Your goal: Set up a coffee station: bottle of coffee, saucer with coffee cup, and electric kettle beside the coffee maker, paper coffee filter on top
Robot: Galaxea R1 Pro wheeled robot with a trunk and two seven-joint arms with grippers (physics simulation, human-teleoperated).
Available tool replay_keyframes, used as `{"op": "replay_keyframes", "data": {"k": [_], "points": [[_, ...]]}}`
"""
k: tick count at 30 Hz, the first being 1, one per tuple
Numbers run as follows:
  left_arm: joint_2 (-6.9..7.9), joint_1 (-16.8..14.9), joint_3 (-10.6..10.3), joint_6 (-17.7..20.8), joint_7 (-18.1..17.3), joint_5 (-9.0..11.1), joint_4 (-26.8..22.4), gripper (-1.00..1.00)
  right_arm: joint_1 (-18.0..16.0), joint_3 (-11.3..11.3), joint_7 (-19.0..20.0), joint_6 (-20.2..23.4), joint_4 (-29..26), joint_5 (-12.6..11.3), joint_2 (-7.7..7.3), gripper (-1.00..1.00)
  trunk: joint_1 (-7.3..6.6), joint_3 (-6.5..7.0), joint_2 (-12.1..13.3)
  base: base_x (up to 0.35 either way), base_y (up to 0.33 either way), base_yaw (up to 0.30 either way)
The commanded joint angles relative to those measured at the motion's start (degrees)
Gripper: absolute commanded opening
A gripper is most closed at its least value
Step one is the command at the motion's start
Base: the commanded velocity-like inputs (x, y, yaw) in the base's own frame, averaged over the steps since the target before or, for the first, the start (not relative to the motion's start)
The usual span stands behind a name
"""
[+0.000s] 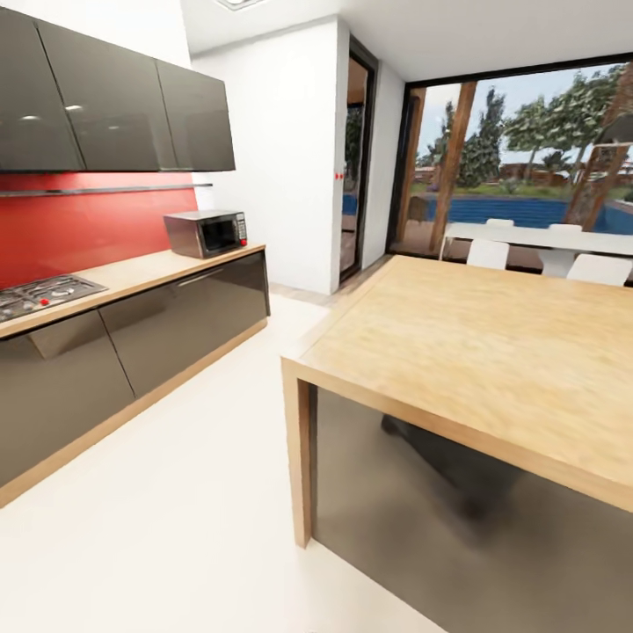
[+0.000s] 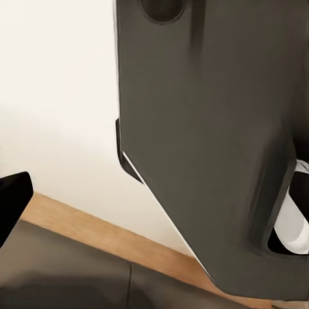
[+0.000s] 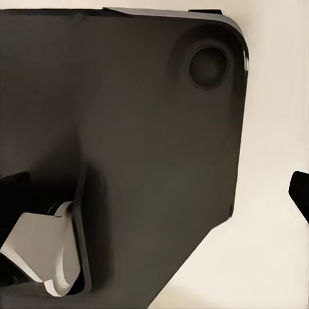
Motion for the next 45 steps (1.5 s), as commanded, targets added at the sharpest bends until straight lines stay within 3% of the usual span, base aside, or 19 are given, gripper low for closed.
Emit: {"op": "replay_keyframes", "data": {"k": [1, 31, 45], "points": [[0.04, 0.0, 0.0, -0.6, 0.0, 0.1, -0.1, 1.0, 0.0, 0.0, 0.0, -0.2, 0.0, 0.0, 0.0, 1.0, -0.23, 0.07, 0.4, 0.0, 0.0, 0.237], [0.03, 0.0, 0.2, -1.8, 0.1, 0.1, -0.4, 1.0, 0.0, -0.2, 0.0, -0.3, 0.0, -0.1, 0.0, 1.0, -6.82, 4.65, 12.4, 0.0, 0.0, 0.265], [0.02, 0.0, 0.2, -1.8, 0.1, 0.1, -0.4, 1.0, 0.0, -0.3, 0.0, -0.3, 0.0, 0.0, -0.08, 1.0, -9.89, 7.17, 18.0, 0.0, 0.0, 0.101]]}}
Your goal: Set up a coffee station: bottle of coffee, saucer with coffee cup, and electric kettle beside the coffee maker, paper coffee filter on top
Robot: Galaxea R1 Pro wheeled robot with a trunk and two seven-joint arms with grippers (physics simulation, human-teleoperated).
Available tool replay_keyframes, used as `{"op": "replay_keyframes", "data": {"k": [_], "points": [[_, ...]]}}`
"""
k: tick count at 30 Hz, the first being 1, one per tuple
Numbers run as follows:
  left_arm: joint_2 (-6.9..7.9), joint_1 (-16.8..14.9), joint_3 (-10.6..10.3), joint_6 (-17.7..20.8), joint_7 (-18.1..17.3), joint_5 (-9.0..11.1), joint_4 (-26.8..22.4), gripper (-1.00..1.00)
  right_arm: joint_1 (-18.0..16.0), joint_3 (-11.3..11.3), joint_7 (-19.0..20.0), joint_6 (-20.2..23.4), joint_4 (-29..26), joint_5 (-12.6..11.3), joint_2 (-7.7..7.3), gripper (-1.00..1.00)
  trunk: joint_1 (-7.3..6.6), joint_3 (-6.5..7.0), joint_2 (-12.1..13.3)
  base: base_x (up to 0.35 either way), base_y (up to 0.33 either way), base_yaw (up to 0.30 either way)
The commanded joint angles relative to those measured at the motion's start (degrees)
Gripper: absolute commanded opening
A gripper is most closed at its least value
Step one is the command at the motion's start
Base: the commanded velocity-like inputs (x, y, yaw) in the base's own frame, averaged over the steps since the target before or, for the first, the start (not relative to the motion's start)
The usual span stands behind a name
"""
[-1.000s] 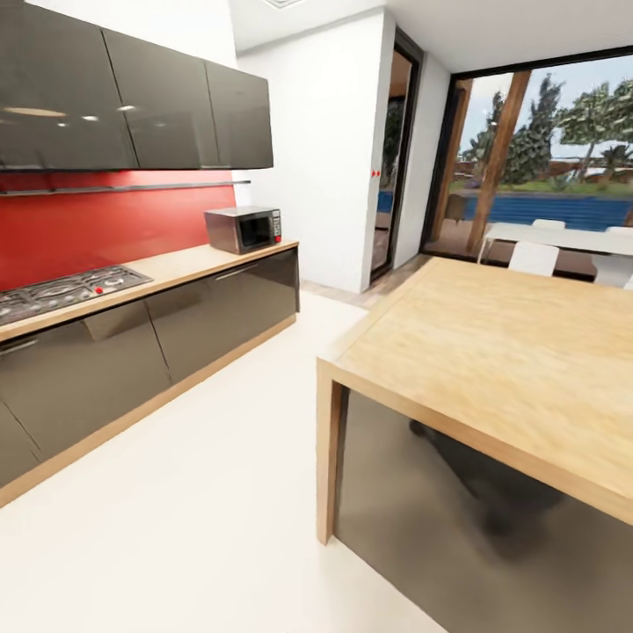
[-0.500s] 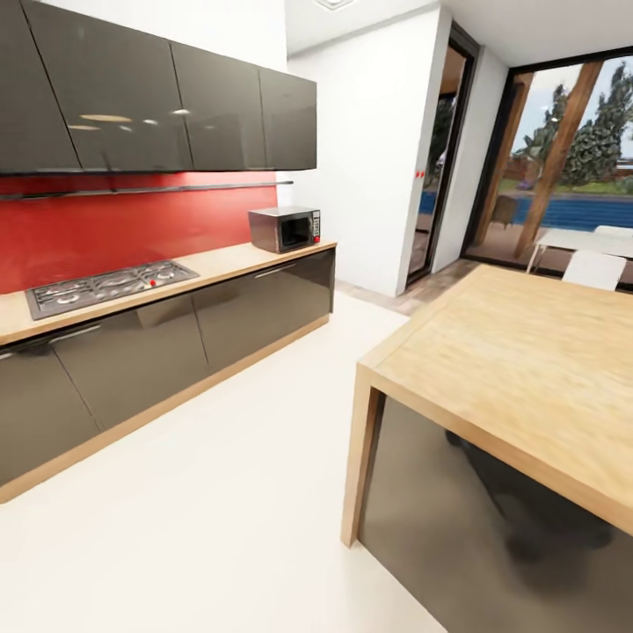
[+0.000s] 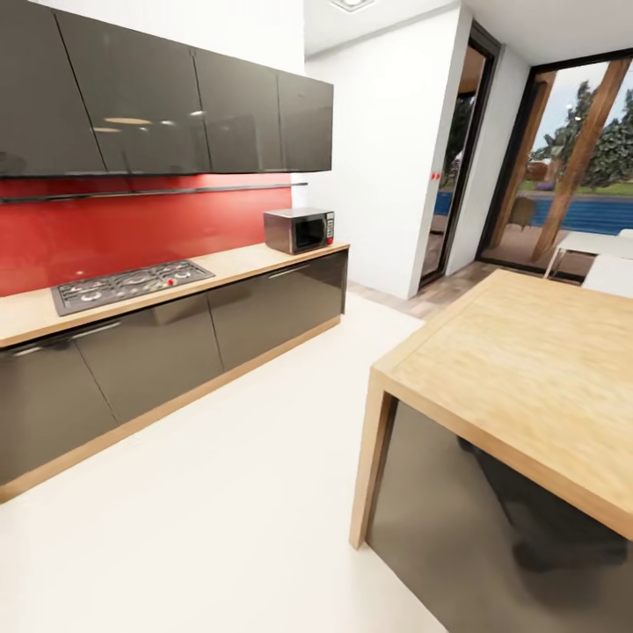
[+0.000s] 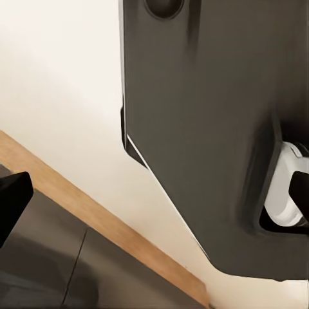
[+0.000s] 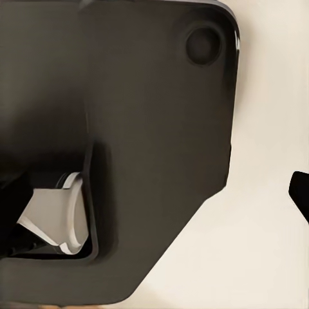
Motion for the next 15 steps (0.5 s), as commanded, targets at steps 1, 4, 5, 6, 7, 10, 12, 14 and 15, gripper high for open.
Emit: {"op": "replay_keyframes", "data": {"k": [1, 4, 5, 6, 7, 10, 12, 14, 15], "points": [[0.0, 0.0, 0.0, -0.2, 0.0, 0.1, 0.1, 1.0, 0.0, 0.0, 0.0, -0.2, 0.0, 0.0, 0.01, 1.0, -0.21, 0.11, 0.4, 0.0, 0.0, 0.245], [0.0, 0.0, 0.0, -0.2, 0.0, 0.1, 0.1, 1.0, 0.0, 0.0, 0.0, -0.2, 0.0, 0.1, 0.01, 1.0, -0.87, 0.65, 1.6, 0.0, 0.0, 0.265], [0.0, 0.0, 0.0, -0.2, 0.0, 0.1, 0.1, 1.0, 0.0, 0.0, -0.1, -0.2, 0.0, 0.1, 0.01, 1.0, -1.09, 0.83, 2.0, 0.0, 0.0, 0.277], [0.0, 0.0, 0.0, -0.2, 0.0, 0.1, 0.1, 1.0, 0.0, 0.0, -0.1, -0.2, 0.0, 0.1, 0.01, 1.0, -1.31, 1.01, 2.4, 0.0, 0.0, 0.278], [0.0, 0.0, 0.0, -0.2, 0.0, 0.1, 0.1, 1.0, 0.0, 0.0, -0.1, -0.2, 0.0, 0.1, 0.01, 1.0, -1.53, 1.18, 2.8, 0.0, 0.0, 0.279], [0.0, 0.0, 0.0, -0.2, 0.0, 0.1, 0.1, 1.0, 0.0, 0.0, -0.1, -0.2, 0.0, 0.0, 0.01, 1.0, -2.19, 1.72, 4.0, 0.0, 0.0, 0.279], [0.0, 0.0, 0.0, -0.2, 0.0, 0.1, 0.1, 1.0, 0.0, 0.0, -0.1, -0.2, 0.0, 0.1, 0.01, 1.0, -2.63, 2.08, 4.8, 0.0, 0.0, 0.279], [0.0, 0.0, 0.0, -0.2, 0.0, 0.1, 0.1, 1.0, 0.0, 0.0, -0.1, -0.2, 0.0, 0.1, 0.01, 1.0, -3.07, 2.46, 5.6, 0.0, 0.0, 0.279], [0.0, 0.0, 0.0, -0.2, 0.0, 0.1, 0.1, 1.0, 0.0, 0.0, -0.1, -0.2, 0.0, 0.0, 0.01, 1.0, -3.29, 2.65, 6.0, 0.0, 0.0, 0.279]]}}
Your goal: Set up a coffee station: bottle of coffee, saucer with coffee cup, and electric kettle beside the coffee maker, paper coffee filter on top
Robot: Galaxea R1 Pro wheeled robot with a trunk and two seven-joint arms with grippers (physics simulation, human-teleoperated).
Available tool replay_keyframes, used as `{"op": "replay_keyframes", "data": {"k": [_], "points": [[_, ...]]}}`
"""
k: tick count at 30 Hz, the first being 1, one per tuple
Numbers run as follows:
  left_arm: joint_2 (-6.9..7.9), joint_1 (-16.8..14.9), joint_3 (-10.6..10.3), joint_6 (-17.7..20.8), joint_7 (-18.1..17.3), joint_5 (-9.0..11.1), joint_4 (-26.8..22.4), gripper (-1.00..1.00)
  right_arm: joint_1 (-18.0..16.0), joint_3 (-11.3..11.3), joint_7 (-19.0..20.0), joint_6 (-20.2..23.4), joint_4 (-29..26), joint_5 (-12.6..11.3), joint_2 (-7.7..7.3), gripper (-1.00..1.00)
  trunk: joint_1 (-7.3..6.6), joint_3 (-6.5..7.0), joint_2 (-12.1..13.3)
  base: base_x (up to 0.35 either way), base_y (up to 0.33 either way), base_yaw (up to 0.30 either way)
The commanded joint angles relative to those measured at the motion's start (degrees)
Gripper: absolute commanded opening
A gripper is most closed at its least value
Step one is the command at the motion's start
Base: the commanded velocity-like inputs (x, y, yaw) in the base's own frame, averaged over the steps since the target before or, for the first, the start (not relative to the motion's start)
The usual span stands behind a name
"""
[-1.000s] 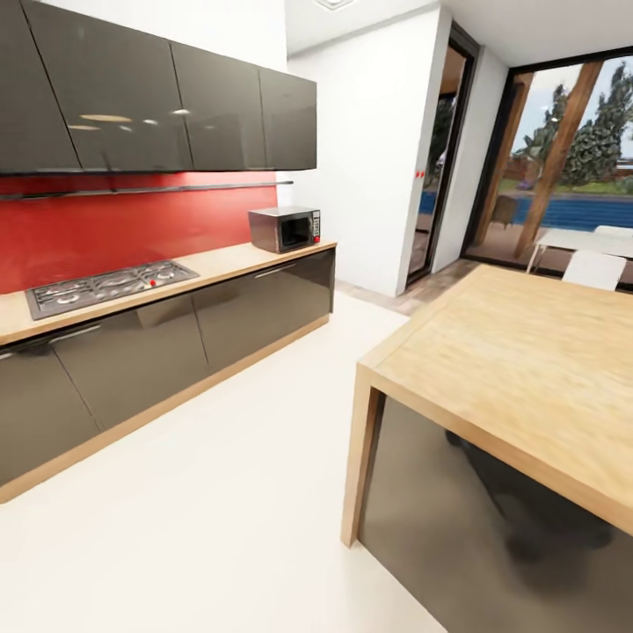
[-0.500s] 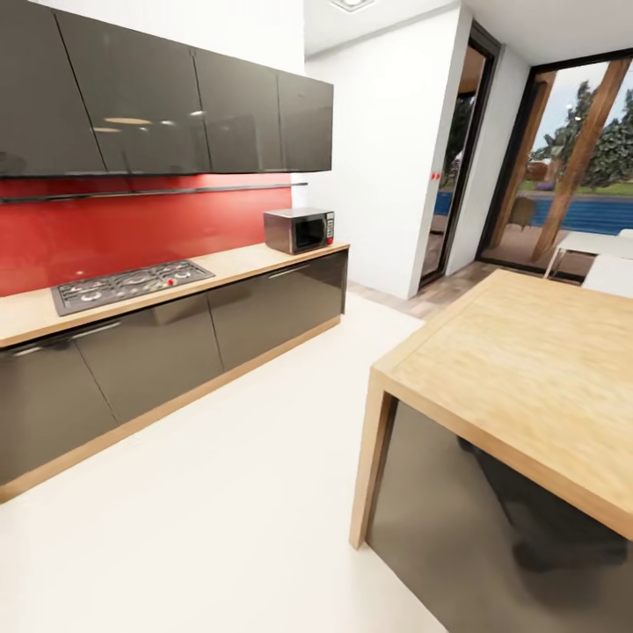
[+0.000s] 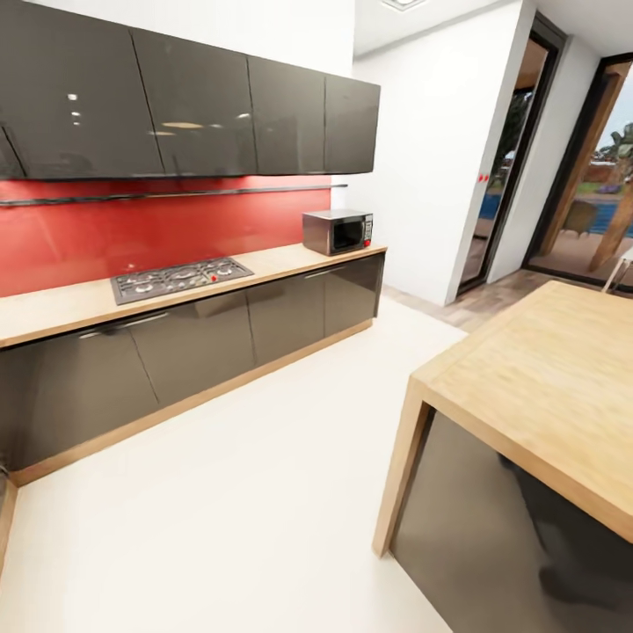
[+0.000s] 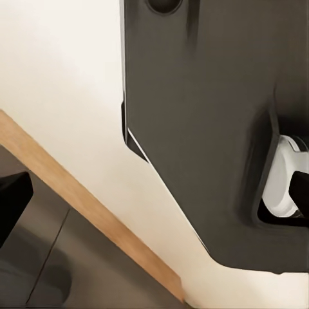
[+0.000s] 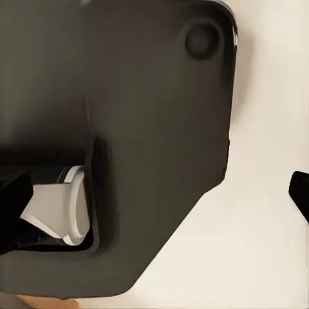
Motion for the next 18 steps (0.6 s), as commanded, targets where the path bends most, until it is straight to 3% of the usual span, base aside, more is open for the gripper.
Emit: {"op": "replay_keyframes", "data": {"k": [1, 18], "points": [[0.0, 0.0, 0.0, -0.2, 0.0, 0.1, 0.0, 1.0, 0.0, 0.0, 0.0, -0.2, 0.0, 0.0, 0.01, 1.0, -0.21, 0.12, 0.3, 0.0, 0.0, 0.279], [0.03, 0.0, 0.0, -0.2, 0.0, 0.1, 0.0, 1.0, 0.0, 0.0, 0.0, -0.2, 0.0, 0.0, 0.01, 1.0, -3.94, 3.69, 7.2, 0.0, 0.0, 0.279]]}}
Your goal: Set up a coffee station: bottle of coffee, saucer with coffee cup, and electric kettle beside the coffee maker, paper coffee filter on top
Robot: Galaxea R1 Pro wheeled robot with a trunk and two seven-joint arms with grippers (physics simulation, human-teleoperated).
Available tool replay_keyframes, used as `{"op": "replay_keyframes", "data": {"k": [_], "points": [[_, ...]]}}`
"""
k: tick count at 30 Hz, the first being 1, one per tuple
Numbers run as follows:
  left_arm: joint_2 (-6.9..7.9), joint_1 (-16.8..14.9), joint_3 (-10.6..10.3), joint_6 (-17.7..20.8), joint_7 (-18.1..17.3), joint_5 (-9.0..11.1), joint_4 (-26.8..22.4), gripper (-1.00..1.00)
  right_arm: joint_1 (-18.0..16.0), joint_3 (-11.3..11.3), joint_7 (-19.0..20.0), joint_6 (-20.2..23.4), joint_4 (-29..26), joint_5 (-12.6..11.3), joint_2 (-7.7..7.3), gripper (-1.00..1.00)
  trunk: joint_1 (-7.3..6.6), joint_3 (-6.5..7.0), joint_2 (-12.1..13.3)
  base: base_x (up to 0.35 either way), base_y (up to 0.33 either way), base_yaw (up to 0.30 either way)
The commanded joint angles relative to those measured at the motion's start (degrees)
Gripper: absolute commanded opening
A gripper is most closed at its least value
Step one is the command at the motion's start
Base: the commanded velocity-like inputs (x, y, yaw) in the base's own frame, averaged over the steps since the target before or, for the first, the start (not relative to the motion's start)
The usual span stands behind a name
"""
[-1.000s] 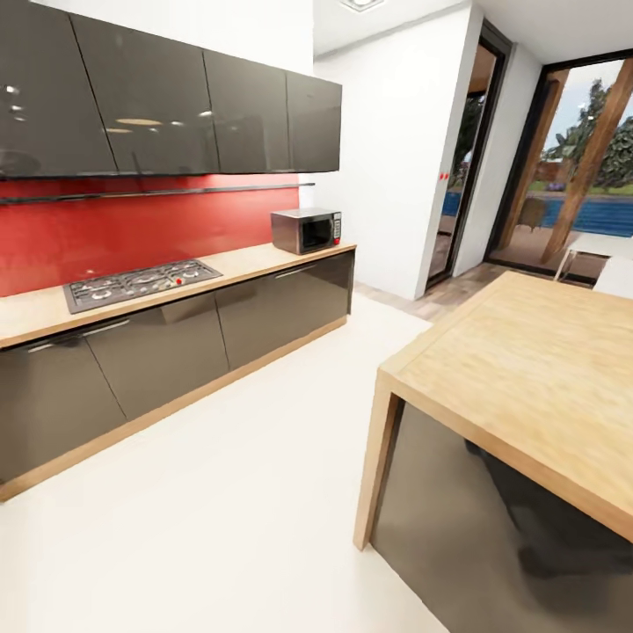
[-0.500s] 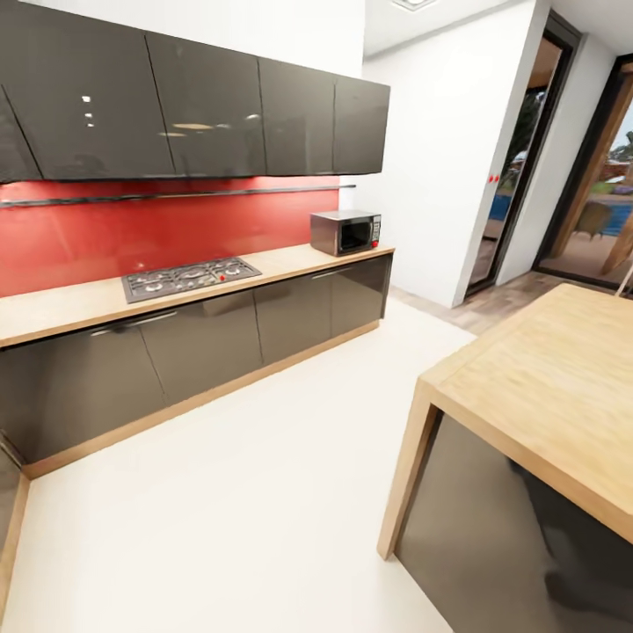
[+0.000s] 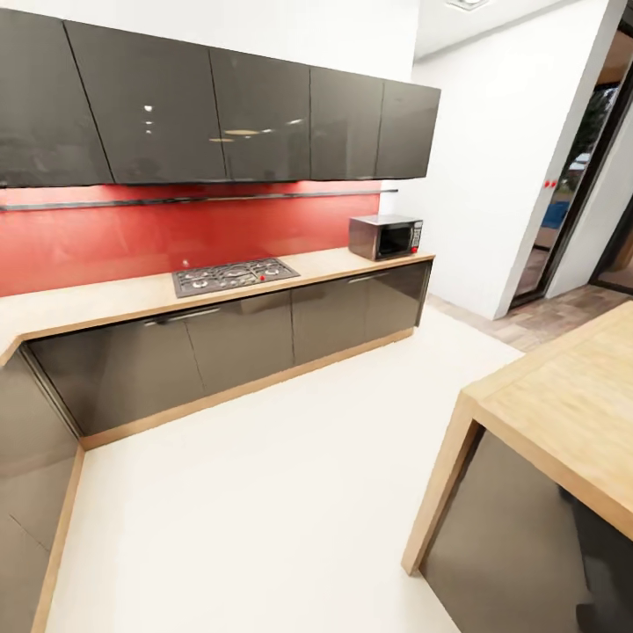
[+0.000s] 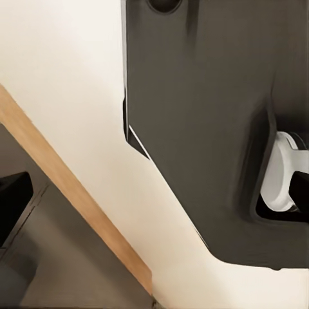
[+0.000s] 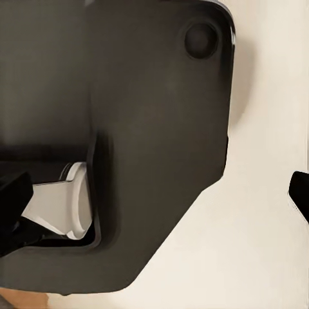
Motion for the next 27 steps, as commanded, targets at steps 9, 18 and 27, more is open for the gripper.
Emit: {"op": "replay_keyframes", "data": {"k": [9, 18, 27], "points": [[-0.03, 0.0, 0.0, -0.2, 0.0, 0.1, 0.0, 1.0, 0.0, 0.0, 0.0, -0.2, 0.0, 0.0, 0.0, 1.0, -0.41, 0.55, 0.7, 0.0, 0.0, 0.279], [-0.03, 0.0, 0.0, -0.2, 0.0, 0.1, 0.0, 1.0, 0.0, 0.0, 0.0, -0.2, 0.0, 0.0, 0.01, 1.0, -0.41, 0.85, 0.7, 0.0, 0.0, 0.279], [-0.03, 0.0, 0.0, -0.2, 0.0, 0.1, 0.0, 1.0, 0.0, 0.0, 0.0, -0.2, 0.0, 0.0, 0.01, 1.0, -0.41, 1.15, 0.7, 0.0, 0.0, 0.279]]}}
